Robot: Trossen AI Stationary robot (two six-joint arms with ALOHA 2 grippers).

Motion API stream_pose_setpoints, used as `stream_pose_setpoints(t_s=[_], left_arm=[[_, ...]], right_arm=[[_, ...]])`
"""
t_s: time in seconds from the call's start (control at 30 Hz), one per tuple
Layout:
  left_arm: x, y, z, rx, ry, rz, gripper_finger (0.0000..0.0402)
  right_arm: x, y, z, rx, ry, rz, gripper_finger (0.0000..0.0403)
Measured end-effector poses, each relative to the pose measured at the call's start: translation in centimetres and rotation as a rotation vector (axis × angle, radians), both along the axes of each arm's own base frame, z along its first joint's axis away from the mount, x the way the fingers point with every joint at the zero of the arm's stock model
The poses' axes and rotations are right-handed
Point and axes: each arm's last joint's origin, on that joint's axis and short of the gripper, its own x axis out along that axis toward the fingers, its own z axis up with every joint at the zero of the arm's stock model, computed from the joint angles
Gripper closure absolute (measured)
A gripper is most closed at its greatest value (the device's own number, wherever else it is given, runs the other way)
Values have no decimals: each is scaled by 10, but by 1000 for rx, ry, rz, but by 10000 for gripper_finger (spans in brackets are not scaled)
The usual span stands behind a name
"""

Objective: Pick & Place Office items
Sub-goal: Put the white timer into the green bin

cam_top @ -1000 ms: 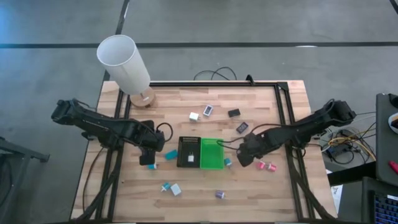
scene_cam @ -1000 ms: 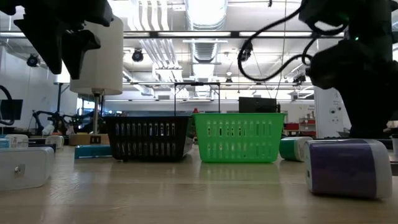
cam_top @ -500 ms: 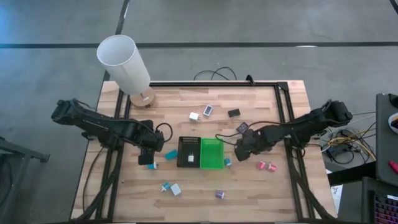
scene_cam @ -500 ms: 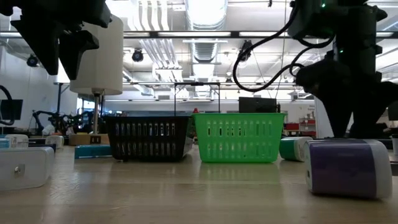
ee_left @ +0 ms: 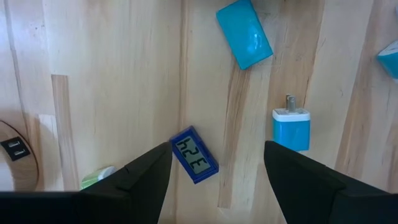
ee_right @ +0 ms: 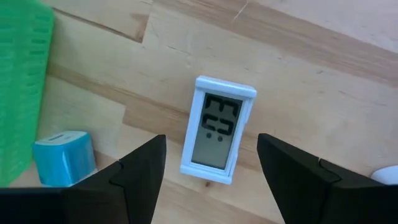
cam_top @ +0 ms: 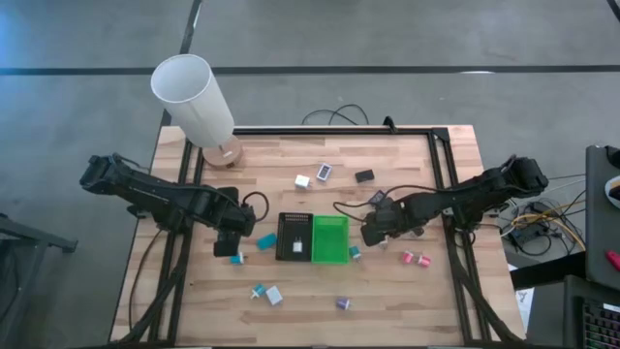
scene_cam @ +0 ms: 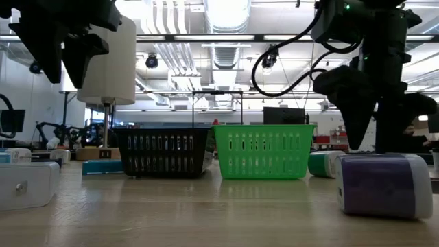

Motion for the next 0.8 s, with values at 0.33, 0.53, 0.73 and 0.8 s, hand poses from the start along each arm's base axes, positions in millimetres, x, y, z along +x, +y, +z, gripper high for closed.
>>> stream_pose_setpoints(t_s=[0.33, 0.53, 0.73, 0.8], left_arm=[[-1, 0, 0, 1, 5, 7, 140], [-1, 0, 0, 1, 5, 8, 140], [-1, 0, 0, 2, 6, 8, 140], [-1, 0, 0, 3, 11, 8, 140]], right_arm=[[0, 0, 0, -2, -6, -20, 149], [1, 0, 0, -1, -8, -34, 149], [7, 2, -14, 19, 33, -16, 149], [11, 3, -20, 26, 35, 1, 149]])
